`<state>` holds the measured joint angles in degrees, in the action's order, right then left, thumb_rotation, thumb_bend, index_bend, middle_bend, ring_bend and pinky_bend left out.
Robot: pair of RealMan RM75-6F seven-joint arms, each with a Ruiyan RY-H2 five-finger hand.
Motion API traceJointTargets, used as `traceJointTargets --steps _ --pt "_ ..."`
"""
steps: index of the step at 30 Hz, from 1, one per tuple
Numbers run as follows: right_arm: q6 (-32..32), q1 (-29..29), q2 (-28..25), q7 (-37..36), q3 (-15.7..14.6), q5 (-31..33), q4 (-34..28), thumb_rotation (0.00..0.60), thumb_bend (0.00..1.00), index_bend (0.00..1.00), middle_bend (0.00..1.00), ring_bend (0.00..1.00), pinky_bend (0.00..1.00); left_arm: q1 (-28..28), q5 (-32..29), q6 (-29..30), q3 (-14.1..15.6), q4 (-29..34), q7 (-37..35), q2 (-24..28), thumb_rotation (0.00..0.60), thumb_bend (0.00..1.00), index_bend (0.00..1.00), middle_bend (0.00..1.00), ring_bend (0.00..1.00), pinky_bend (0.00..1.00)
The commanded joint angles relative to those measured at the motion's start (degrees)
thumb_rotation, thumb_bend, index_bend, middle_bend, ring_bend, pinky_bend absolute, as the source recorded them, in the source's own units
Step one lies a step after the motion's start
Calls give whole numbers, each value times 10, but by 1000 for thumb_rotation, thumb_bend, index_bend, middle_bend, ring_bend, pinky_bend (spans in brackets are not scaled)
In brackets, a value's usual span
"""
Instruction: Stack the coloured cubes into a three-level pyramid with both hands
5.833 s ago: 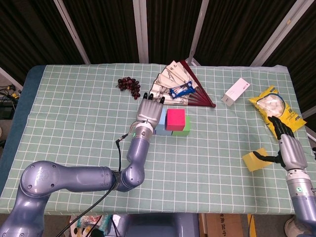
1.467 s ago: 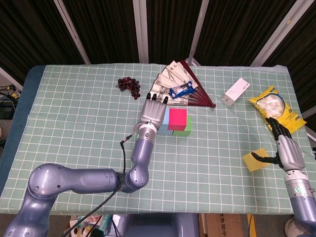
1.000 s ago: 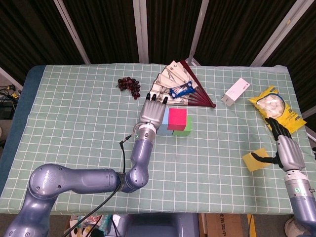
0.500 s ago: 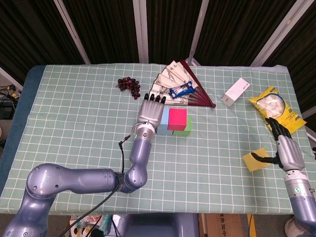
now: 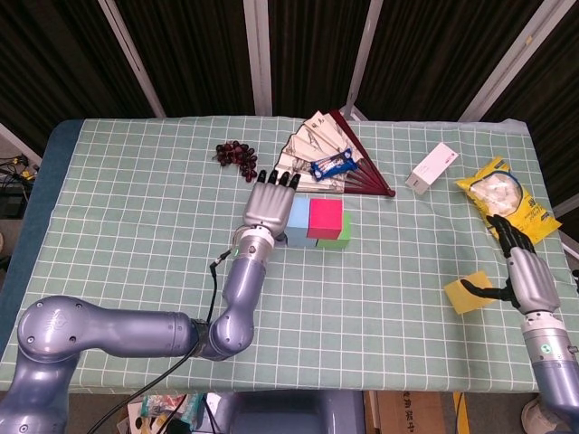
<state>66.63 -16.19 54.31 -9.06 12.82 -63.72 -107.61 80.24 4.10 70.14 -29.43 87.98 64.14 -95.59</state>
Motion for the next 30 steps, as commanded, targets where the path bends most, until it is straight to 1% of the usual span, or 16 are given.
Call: traceJointTargets --steps 1,8,10,12,14,17,18,21,25,27,30 --pt "-1 0 -1 1 -1 -1 -1 600 180 0 5 0 0 -40 40 32 10 63 -46 31 600 150 0 69 63 67" --pt "-3 -4 -4 20 -3 1 2 600 180 0 5 0 0 -125 132 103 62 189 -121 85 600 149 0 70 63 67" --pt "-1 -4 -4 29 -5 -1 2 600 181 0 6 0 0 -155 162 125 82 226 -146 103 600 150 0 70 63 67" --pt "-1 -5 -4 37 -7 -1 3 600 181 0 6 0 0 -180 191 145 105 255 -158 119 600 150 0 70 63 67" --pt "1 -5 -5 45 -9 -4 6 600 181 0 6 0 0 -210 230 170 136 287 -173 137 600 150 0 70 63 67" --pt "0 -8 -4 59 -14 -12 18 600 181 0 6 0 0 -249 280 201 174 322 -197 156 600 150 0 70 63 67" --pt "-1 -9 -3 66 -18 -18 24 600 181 0 6 0 0 -268 308 215 193 335 -211 164 600 150 0 70 63 67" --pt "-8 -13 0 88 -29 -33 41 600 181 0 6 0 0 -315 383 244 243 348 -244 180 600 150 0 70 63 67" --pt "-15 -17 10 119 -43 -42 57 600 180 0 6 0 0 -367 456 267 295 342 -277 193 600 150 0 70 63 67" --pt "-20 -19 15 132 -50 -45 64 600 181 0 5 0 0 -387 484 273 313 336 -293 198 600 150 0 70 63 67" --pt "-22 -20 24 147 -57 -47 70 600 181 0 5 0 0 -413 513 277 328 326 -318 202 600 150 0 70 63 67"
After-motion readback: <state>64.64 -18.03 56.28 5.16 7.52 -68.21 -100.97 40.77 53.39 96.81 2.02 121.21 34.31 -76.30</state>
